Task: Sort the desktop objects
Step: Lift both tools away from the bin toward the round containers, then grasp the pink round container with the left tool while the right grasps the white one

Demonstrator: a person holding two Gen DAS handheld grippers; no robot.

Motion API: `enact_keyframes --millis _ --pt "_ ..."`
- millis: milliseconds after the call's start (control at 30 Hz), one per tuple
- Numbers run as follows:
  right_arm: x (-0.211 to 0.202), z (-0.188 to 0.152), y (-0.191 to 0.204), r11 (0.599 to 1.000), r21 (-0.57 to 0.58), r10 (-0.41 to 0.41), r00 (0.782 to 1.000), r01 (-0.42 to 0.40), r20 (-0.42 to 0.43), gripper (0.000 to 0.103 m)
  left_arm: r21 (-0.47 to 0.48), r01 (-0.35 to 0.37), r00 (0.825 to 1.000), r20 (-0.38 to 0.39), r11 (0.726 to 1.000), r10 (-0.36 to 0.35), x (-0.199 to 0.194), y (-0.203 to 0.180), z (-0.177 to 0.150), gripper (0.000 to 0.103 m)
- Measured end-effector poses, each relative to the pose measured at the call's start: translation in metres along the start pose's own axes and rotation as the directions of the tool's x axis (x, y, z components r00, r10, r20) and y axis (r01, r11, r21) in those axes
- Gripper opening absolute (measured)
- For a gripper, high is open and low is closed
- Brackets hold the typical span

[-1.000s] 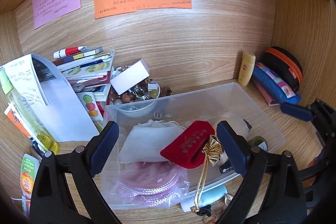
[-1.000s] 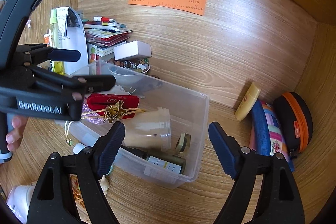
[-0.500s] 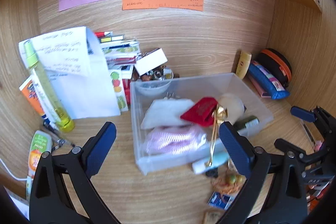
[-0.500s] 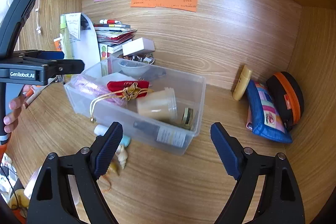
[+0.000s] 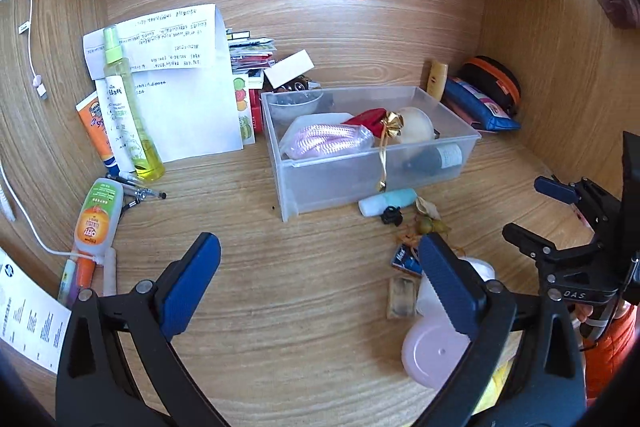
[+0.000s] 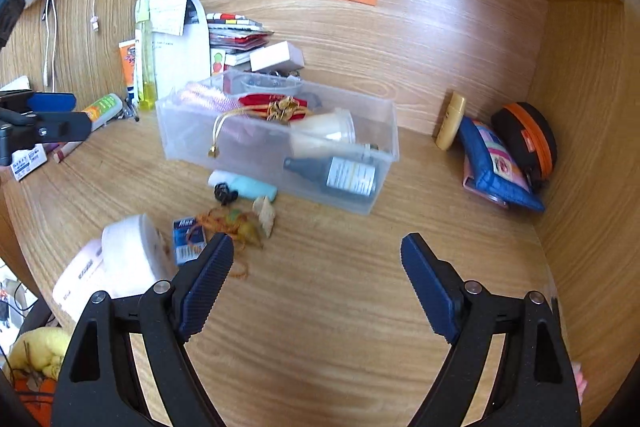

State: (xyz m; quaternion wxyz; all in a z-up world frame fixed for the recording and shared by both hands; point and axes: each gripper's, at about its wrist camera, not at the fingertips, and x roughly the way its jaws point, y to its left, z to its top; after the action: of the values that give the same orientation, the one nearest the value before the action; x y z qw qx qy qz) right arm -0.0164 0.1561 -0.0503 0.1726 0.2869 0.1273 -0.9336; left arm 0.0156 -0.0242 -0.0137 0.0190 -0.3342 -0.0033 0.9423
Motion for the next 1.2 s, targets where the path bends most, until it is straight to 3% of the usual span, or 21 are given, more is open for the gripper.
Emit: enact_keyframes --millis 200,433,567,733,833,1000,1067,1133,1200 --pt "-0.010 -0.013 0.009 1.000 -0.013 -0.006 1.000 0.006 -0.011 0.084 0.029 0.093 0.994 -0.066 0.995 -0.091 -0.002 -0.019 -0.022 0.101" --pt "-0.020 -0.015 0.011 0.999 -0.036 -0.019 1.000 0.019 0.005 0.084 0.104 0.133 0.983 -0.140 0.986 -0.118 -0.004 -0.041 -0.044 0.100" --pt "-0.018 -0.015 0.010 1.000 -0.022 -0.015 1.000 0.014 -0.002 0.084 0.124 0.211 0.967 -0.173 0.970 -0.188 -0.001 -0.055 -0.052 0.101" --pt "-0.017 -0.017 0.011 1.000 -0.018 -0.007 1.000 0.007 -0.008 0.084 0.154 0.188 0.964 -0.220 0.970 -0.152 0.023 -0.069 -0.065 0.100" --pt "-0.015 -0.018 0.012 1.000 -0.021 -0.006 1.000 0.005 -0.016 0.084 0.121 0.187 0.958 -0.241 0.975 -0.154 0.036 -0.066 -0.068 0.100" --pt "-0.016 -0.020 0.013 1.000 -0.025 -0.005 1.000 0.005 -0.016 0.084 0.058 0.241 0.950 -0.217 0.969 -0.224 0.043 -0.059 -0.065 0.100" --pt "-0.017 -0.022 0.012 1.000 -0.023 0.007 1.000 -0.008 -0.022 0.084 0.061 0.244 0.952 -0.204 0.968 -0.227 0.043 -0.060 -0.064 0.098" --pt "-0.018 -0.024 0.011 0.999 -0.024 0.026 0.999 -0.027 -0.029 0.084 0.067 0.255 0.949 -0.208 0.965 -0.236 0.043 -0.060 -0.062 0.083" --pt "-0.018 -0.027 0.011 0.998 -0.022 0.052 0.998 -0.052 -0.037 0.084 0.077 0.258 0.949 -0.210 0.963 -0.237 0.044 -0.061 -0.064 0.079"
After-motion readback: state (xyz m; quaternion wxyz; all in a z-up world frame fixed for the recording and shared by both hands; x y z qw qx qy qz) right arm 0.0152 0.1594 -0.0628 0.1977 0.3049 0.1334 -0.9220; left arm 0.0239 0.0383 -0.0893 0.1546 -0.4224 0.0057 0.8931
